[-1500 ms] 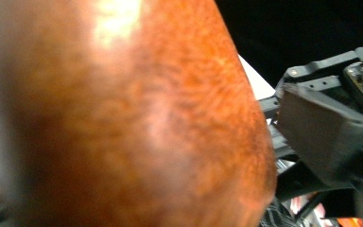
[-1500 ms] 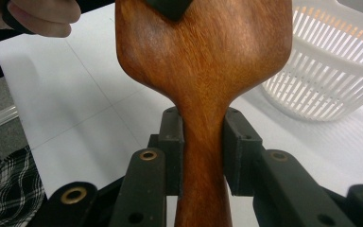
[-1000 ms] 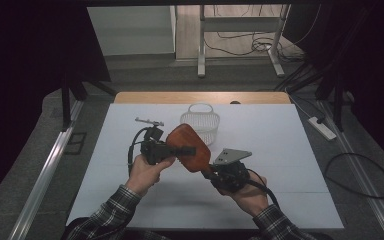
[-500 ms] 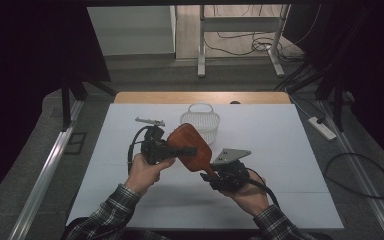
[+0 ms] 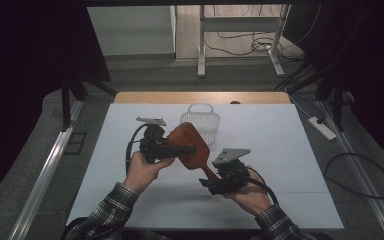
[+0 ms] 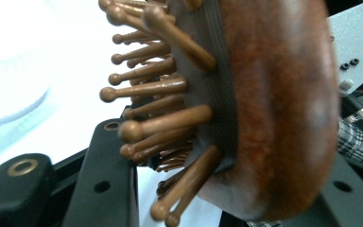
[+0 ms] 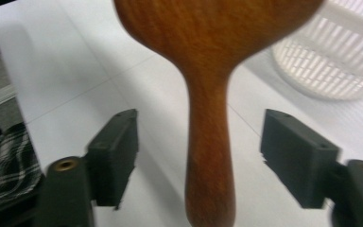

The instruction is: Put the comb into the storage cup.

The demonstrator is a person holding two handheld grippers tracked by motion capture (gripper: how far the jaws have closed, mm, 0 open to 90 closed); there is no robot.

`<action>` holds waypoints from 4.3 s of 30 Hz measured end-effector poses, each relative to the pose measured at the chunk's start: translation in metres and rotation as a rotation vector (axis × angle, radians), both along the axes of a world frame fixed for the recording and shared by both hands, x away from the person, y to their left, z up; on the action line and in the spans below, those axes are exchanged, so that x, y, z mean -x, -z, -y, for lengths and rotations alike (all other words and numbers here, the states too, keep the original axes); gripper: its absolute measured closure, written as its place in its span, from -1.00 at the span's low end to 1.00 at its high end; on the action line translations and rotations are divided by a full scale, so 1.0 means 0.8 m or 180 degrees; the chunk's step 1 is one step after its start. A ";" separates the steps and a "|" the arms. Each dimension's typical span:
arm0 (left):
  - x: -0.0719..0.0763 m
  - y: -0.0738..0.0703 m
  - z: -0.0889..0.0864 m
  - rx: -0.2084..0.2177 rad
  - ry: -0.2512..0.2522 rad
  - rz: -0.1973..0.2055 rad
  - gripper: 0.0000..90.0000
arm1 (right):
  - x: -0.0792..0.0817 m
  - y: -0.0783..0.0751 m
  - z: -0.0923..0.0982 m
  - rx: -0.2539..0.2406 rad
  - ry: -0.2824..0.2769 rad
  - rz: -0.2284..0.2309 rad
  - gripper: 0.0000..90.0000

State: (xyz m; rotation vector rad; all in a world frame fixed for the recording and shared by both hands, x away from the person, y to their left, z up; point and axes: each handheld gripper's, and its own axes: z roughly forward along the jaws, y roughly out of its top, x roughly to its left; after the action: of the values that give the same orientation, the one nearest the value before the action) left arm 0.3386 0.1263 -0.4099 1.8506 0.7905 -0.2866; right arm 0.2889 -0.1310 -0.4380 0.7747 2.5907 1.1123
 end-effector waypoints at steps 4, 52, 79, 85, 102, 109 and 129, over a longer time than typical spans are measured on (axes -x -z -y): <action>-0.001 -0.001 0.000 -0.0052 -0.0016 0.0028 0.28 | -0.002 -0.001 0.004 0.0000 0.0043 -0.0045 -0.53; -0.039 -0.042 -0.025 -0.0279 -0.0371 0.0235 0.27 | 0.006 -0.001 0.090 0.0026 0.0280 -0.0205 -1.00; -0.073 -0.082 -0.041 -0.0308 -0.0599 0.0291 0.26 | 0.036 0.007 0.157 0.0112 0.0679 -0.0228 -1.00; -0.083 -0.091 -0.041 -0.0312 -0.0660 0.0311 0.26 | 0.043 0.009 0.172 0.0119 0.0787 -0.0249 -1.00; -0.114 -0.095 -0.044 -0.0321 -0.0855 0.0275 0.26 | 0.064 0.010 0.203 0.0091 0.1061 -0.0299 -1.00; -0.125 -0.092 -0.037 -0.0332 -0.0899 0.0264 0.26 | 0.072 0.009 0.207 0.0095 0.1160 -0.0272 -1.00; -0.152 -0.074 -0.011 -0.0389 -0.1044 0.0225 0.26 | 0.080 0.007 0.212 0.0082 0.1181 -0.0239 -1.00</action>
State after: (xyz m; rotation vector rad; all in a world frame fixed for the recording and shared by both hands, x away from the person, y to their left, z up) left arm 0.4601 0.1350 -0.3509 1.7977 1.0639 0.0368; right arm 0.2249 -0.3005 -0.4436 1.2483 2.3754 0.9503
